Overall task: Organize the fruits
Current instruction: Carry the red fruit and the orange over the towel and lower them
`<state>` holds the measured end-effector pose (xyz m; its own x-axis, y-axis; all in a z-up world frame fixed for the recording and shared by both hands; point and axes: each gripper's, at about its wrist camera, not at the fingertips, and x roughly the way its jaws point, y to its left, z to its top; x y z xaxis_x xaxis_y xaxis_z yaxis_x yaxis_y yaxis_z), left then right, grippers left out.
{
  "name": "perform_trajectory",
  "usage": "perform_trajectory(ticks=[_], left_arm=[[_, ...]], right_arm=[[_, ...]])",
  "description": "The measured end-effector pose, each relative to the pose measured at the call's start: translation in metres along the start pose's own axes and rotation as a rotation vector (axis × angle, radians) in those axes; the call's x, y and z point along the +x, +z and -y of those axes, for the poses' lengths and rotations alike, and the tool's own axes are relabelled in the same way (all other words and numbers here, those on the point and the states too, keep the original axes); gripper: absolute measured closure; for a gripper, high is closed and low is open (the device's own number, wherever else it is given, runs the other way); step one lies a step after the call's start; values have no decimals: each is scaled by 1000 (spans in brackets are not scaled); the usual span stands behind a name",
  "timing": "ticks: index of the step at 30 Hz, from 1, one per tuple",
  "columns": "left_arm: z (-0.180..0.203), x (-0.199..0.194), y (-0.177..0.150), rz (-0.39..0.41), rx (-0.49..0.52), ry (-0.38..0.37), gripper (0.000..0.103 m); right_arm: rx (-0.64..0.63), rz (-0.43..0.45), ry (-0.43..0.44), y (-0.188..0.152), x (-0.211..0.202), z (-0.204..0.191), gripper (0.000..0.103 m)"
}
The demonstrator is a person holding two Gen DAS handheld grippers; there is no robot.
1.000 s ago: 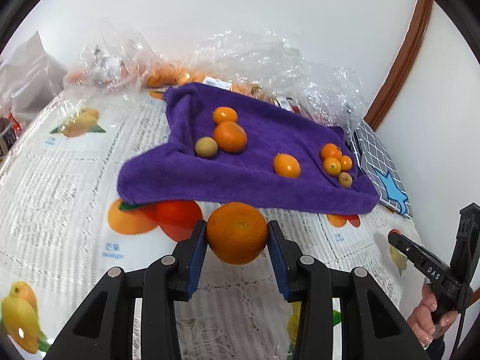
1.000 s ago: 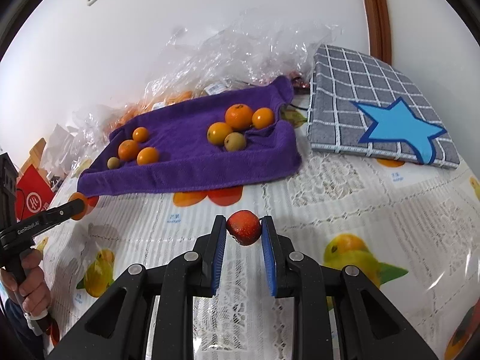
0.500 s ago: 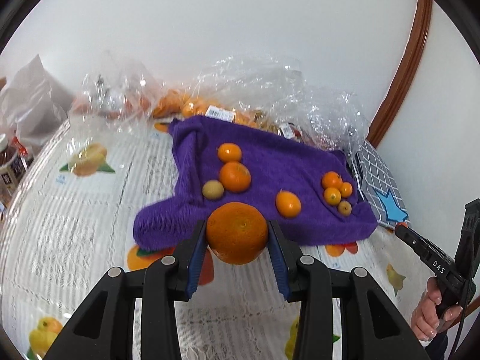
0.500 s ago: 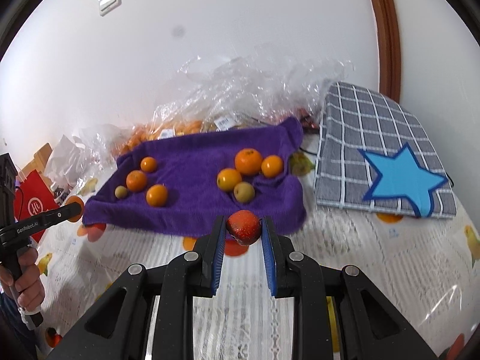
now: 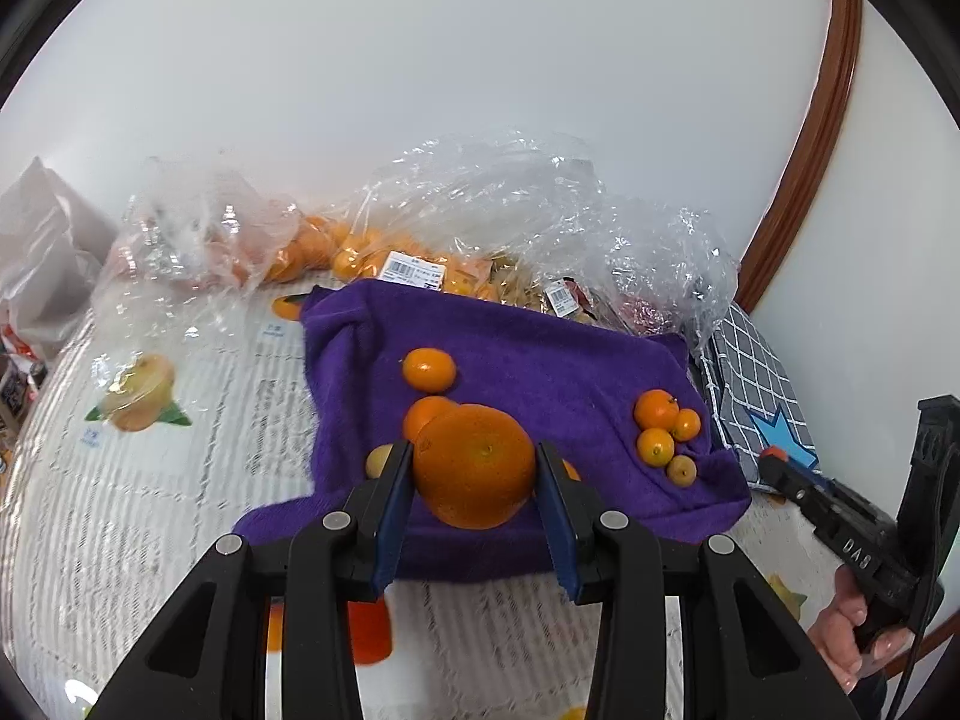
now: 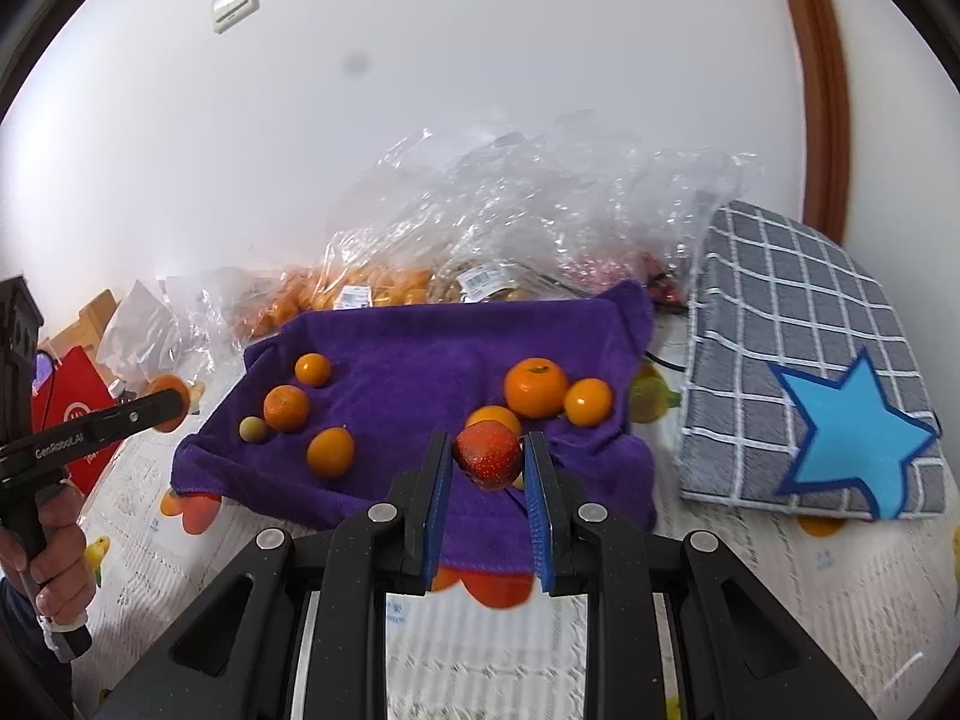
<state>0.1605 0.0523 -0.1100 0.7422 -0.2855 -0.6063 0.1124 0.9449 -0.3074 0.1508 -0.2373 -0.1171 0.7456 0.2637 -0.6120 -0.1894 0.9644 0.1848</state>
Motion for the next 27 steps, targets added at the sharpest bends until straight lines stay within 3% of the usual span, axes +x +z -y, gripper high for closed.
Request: perform_trajectory(ticks=[14, 27], left_arm=[[18, 75, 28, -102, 6, -24, 65], [30, 126, 26, -221, 48, 1, 65]], right_arm=[[-76, -156, 54, -1, 67, -23, 79], [-83, -216, 66, -4, 88, -28, 79]])
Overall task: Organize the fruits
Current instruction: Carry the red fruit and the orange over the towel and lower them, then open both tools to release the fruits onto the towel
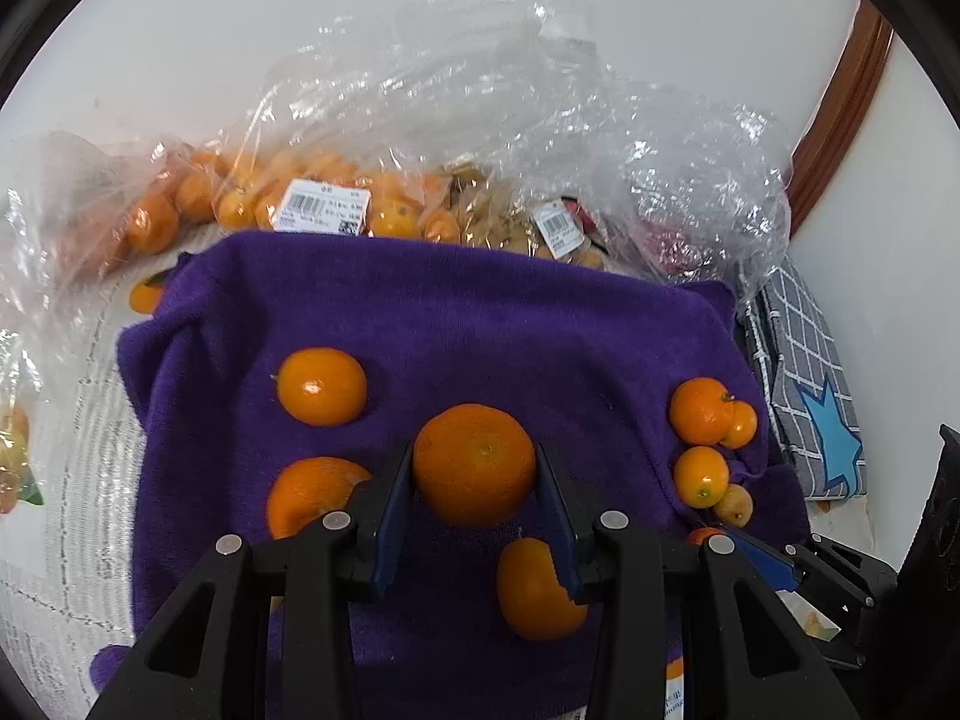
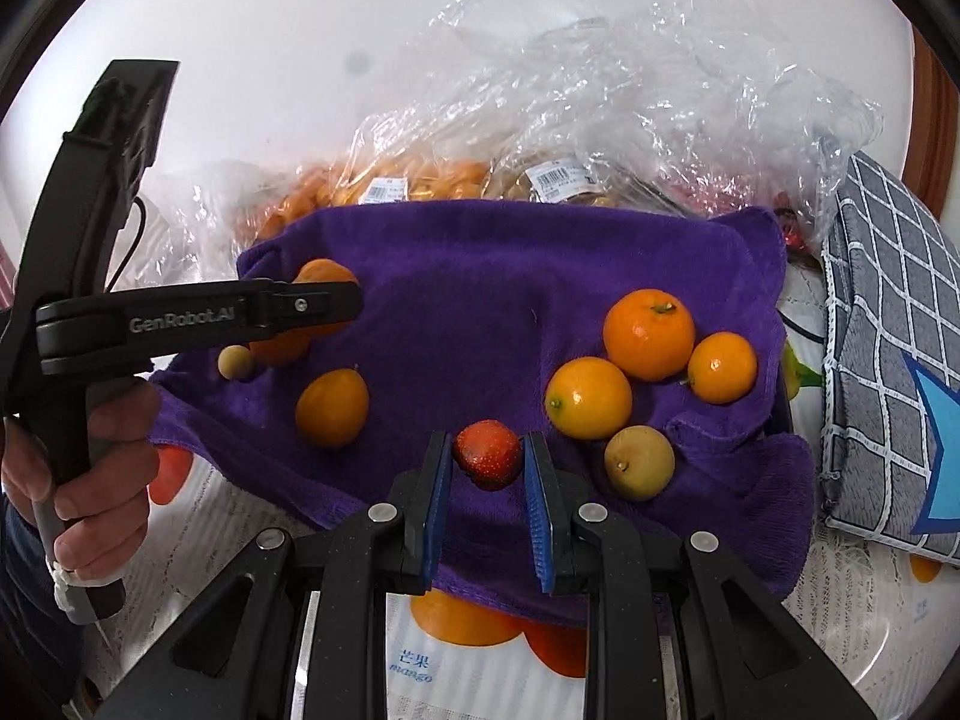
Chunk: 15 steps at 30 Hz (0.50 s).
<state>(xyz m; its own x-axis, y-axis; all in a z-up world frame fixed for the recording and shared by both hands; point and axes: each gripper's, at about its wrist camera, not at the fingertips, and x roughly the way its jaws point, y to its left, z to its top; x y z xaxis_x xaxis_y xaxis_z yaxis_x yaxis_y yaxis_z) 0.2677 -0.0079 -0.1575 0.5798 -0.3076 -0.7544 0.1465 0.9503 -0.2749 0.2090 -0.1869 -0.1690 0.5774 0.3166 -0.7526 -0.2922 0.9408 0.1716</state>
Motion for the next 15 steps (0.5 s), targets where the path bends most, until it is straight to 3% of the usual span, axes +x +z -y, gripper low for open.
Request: perform_trajectory(ticks=[15], left_arm=[[6, 15, -8, -42, 2, -2, 65]], right_arm=[[40, -14, 12, -2, 3, 8, 78]])
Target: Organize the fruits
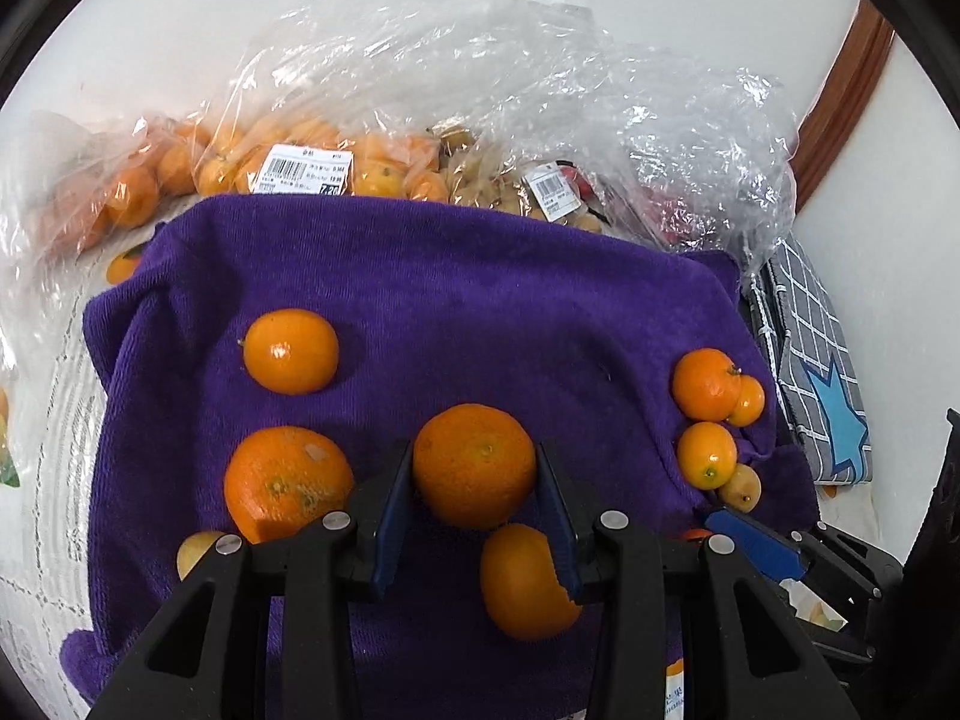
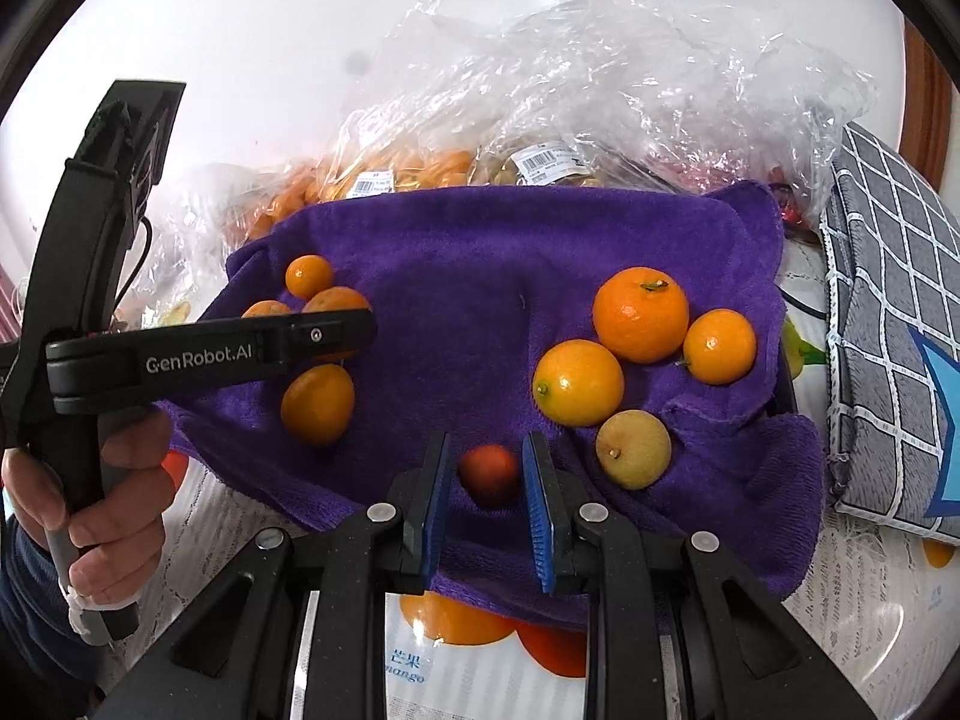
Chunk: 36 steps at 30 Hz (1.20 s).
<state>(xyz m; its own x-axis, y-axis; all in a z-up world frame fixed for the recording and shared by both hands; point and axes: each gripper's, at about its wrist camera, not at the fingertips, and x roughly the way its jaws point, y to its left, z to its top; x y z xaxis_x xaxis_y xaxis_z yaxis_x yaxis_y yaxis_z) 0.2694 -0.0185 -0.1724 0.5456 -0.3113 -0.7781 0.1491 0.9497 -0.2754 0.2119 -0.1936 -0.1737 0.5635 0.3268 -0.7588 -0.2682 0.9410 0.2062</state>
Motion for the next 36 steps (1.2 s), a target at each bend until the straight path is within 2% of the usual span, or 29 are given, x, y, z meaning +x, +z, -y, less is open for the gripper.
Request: perform_trajectory(ticks=[4, 8, 10, 13, 15, 19, 22, 26, 28, 29, 31, 32, 33, 36], left_arm=[[-2, 0, -2, -3, -22, -11, 65], [-1, -8, -4, 2, -32, -5, 61], [0, -17, -4, 17, -19, 17, 54], [4, -33, -5, 46, 6, 38, 54], [5, -44, -6, 60, 11, 52, 54], [7, -70, -14, 117, 25, 97, 54], [11, -87, -20, 158, 51, 147, 47], [12, -113, -33, 196, 61, 195, 46], [13, -126, -40, 193, 66, 196, 37], [14, -134, -44, 199, 65, 196, 37], [15, -148, -52, 219, 63, 197, 34], [16, -155, -56, 230, 62, 199, 33], [18, -163, -61, 242, 61, 198, 30], [22, -184, -75, 272, 64, 203, 24]], right_arm=[[7, 5, 3, -1, -2, 1, 78], [16, 20, 2, -3, -7, 0, 64], [17, 28, -9, -4, -12, -1, 62], [15, 41, -29, -2, -22, -4, 58], [19, 59, -47, 0, -33, -6, 52], [44, 77, -86, 5, -58, -9, 51], [45, 93, -116, 6, -80, -13, 51], [61, 93, -168, 2, -106, -19, 51], [90, 97, -195, -3, -120, -19, 51], [101, 103, -199, -6, -128, -19, 51], [113, 121, -210, -13, -143, -19, 42], [119, 140, -217, -17, -152, -20, 30], [122, 156, -223, -21, -160, -20, 22], [126, 185, -247, -33, -183, -23, 16]])
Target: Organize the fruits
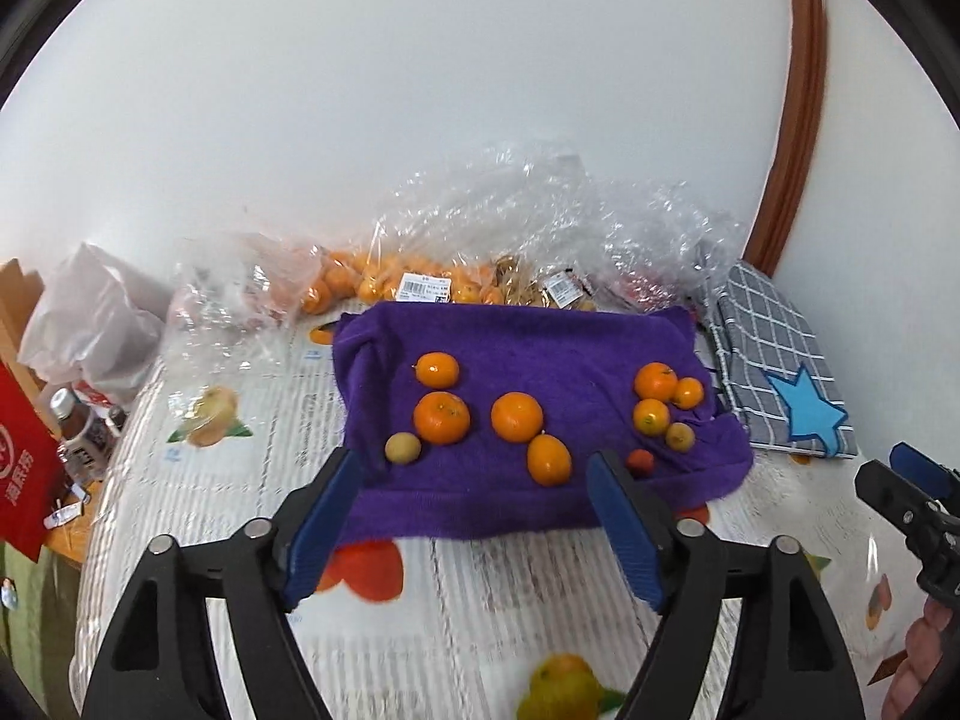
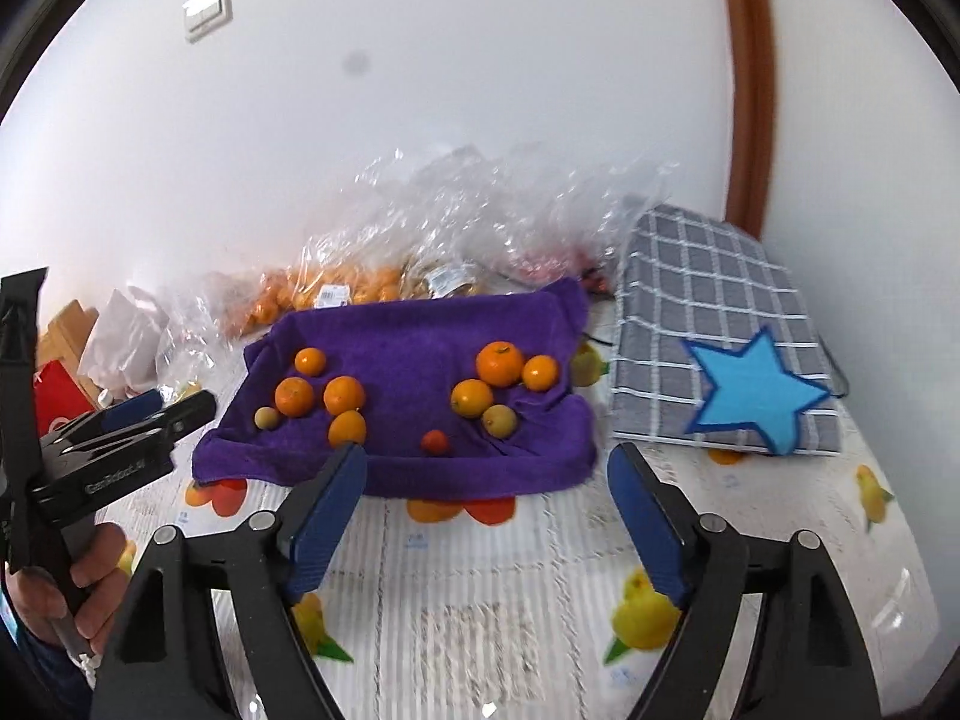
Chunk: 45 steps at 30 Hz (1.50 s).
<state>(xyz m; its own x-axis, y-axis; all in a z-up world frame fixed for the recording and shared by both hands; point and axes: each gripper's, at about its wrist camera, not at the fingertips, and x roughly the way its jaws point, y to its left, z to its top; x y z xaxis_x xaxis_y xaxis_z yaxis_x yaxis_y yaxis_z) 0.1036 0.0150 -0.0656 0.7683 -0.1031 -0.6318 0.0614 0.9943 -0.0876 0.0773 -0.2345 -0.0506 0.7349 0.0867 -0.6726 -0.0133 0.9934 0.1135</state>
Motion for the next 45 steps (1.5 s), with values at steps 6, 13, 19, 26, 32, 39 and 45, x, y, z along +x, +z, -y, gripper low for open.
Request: perform_trajectory(ticks=[6, 13, 19, 26, 32, 39, 45], left_arm=[[8, -37, -11, 67, 33, 64, 18], [21, -67, -23, 109, 48, 87, 14], [24, -75, -29, 113, 50, 90, 14], [25, -76, -32, 115, 44, 107, 14], [24, -76, -31, 117, 41, 109, 14], [23, -75, -32, 117, 38, 113, 14], [22, -75, -32, 111, 41, 116, 14]], right_arm=[[30, 7, -39, -12, -30, 12, 7], [13, 41, -60, -26, -57, 11, 7], [5, 69, -82, -32, -72, 11, 7], [7, 82, -82, -34, -77, 11, 7], [6, 78, -83, -34, -77, 12, 7], [8, 82, -77, -34, -79, 11, 7], [11, 84, -71, -35, -80, 10, 7]])
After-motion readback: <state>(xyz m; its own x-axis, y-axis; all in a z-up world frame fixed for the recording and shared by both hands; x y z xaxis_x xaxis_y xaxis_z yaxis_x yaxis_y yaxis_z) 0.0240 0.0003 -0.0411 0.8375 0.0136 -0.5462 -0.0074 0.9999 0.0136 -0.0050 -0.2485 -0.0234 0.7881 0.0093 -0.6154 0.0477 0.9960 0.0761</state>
